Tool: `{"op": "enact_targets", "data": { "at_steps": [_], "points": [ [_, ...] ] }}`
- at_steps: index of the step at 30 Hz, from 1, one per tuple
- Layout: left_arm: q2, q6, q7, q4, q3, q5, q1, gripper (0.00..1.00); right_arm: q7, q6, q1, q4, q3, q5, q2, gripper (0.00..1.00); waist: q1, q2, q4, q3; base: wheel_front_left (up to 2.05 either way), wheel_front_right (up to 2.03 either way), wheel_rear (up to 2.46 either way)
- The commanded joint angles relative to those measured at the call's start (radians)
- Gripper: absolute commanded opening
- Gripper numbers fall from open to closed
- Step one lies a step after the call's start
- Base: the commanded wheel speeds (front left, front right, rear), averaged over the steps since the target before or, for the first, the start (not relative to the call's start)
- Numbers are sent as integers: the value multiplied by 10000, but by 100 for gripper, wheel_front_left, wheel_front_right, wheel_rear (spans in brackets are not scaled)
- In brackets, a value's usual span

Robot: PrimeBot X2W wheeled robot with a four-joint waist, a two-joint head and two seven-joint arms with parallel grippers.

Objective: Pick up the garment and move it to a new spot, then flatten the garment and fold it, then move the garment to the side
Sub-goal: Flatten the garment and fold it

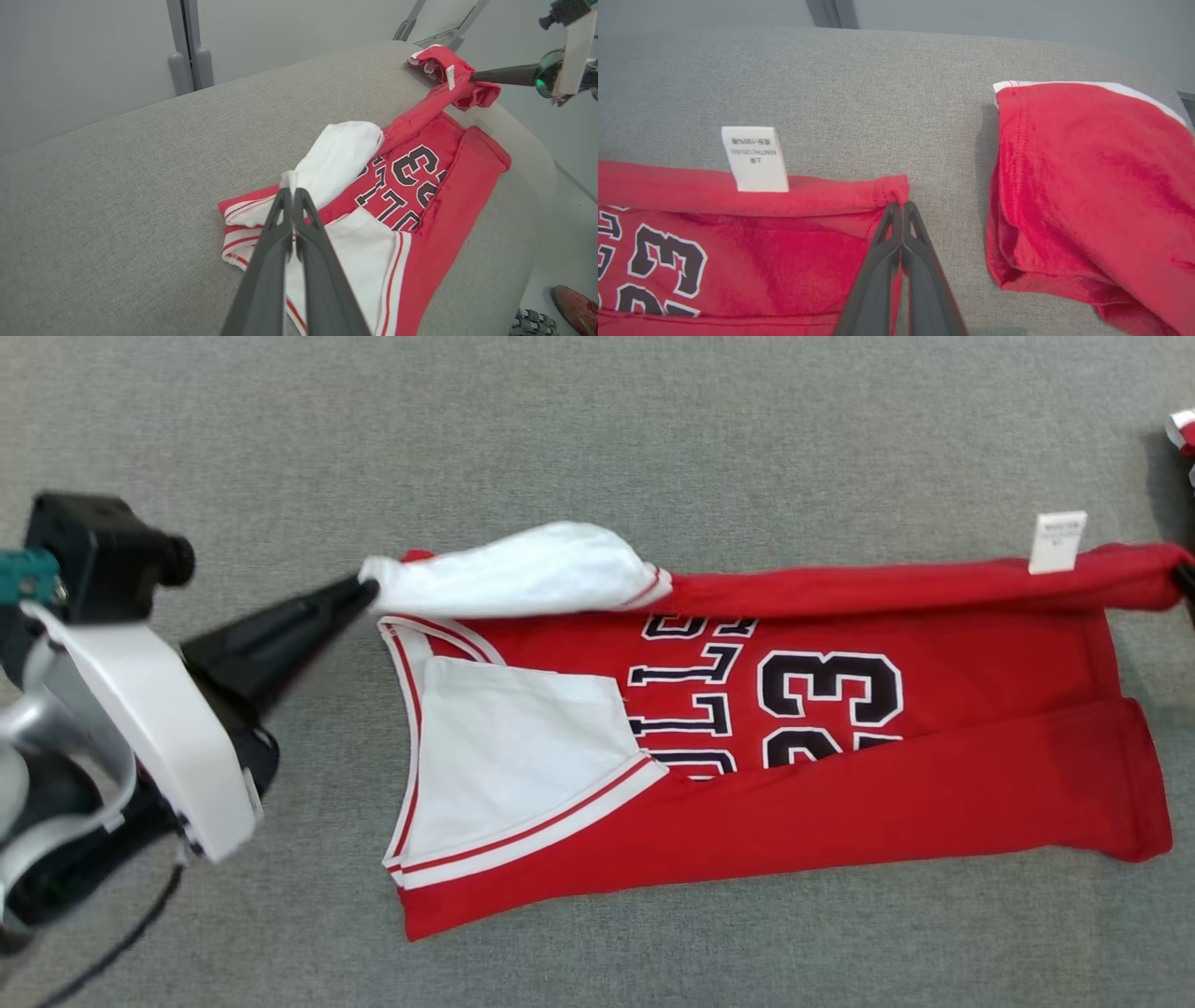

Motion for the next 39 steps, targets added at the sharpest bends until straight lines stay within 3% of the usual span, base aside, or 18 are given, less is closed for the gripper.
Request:
{"op": "enact_targets", "data": {
  "at_steps": [1,9,16,29,30,31,32,33,39],
  "points": [
    [85,163,-101,-255,15,-120,332,0,101,-10,324,-157,-225,-14,-29,0,0,0,97,-65,0,0,0],
    [287,695,-677,-1266,-377,-115,1765,0,471,-10,1779,-684,-1320,-138,172,0,0,0,381,-53,0,0,0],
    [186,852,-1049,-1077,-774,100,2527,0,764,-10,2583,-910,-1759,-146,519,0,0,0,500,114,0,0,0],
    [-977,584,-1956,669,-1367,487,3117,0,858,-10,2803,-474,-1567,-142,1078,0,0,0,472,27,0,0,0],
    [-1086,643,-2105,810,-1356,529,3154,0,777,-10,2827,-447,-1560,-152,1111,25,0,0,461,-68,0,0,0],
    [-1173,678,-2232,952,-1362,581,3205,25,668,-10,2852,-431,-1560,-130,1162,73,0,0,443,-172,0,0,0],
    [-1274,750,-2404,1085,-1349,595,3294,73,523,-10,2893,-388,-1596,-46,1256,100,0,0,420,-308,0,0,0],
    [-1376,804,-2562,1209,-1344,629,3389,100,362,-10,2955,-372,-1631,19,1329,100,0,0,401,-438,0,0,0],
    [-2081,1665,-4613,1697,-983,1070,4325,100,-1385,-8,3974,-578,-2036,703,1960,100,0,0,411,-1163,0,0,0]
  ]
}}
